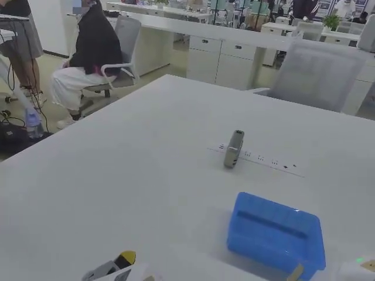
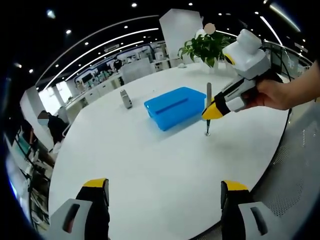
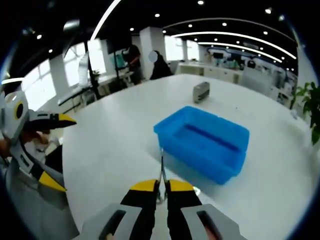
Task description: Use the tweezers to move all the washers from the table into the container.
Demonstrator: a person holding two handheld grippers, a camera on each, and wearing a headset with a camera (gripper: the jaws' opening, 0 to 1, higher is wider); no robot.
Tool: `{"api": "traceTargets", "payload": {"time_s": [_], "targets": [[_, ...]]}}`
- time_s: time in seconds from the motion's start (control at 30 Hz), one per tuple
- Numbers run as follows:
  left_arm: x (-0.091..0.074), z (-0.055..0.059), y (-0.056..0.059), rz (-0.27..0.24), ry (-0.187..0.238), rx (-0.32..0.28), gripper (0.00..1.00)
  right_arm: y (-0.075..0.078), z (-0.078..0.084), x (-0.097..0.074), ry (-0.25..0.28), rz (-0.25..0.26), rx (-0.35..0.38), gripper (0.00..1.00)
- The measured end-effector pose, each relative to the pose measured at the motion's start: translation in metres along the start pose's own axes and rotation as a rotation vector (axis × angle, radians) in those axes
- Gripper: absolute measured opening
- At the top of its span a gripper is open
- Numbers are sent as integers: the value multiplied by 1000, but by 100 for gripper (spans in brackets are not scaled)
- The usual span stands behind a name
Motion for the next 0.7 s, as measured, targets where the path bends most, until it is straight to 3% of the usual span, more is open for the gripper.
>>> {"api": "traceTargets", "payload": {"time_s": [0.47, 0.7], "targets": [[0, 0, 0, 2, -2, 3, 94, -1, 4, -4, -1, 0, -48, 2], [0, -1, 0, 2, 2, 3, 94, 1, 0, -1, -28, -16, -26, 2]]}}
Point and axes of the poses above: the centre of the closed fingertips' face, and the gripper's own axes: x roughly forward along the fingers, y roughly to its right, z roughly out of its underside, the point moved 4 cm from there along -x, roughly backward along the fingers, and after that the axes turned 7 degrees about z, right-handed, at the moved point
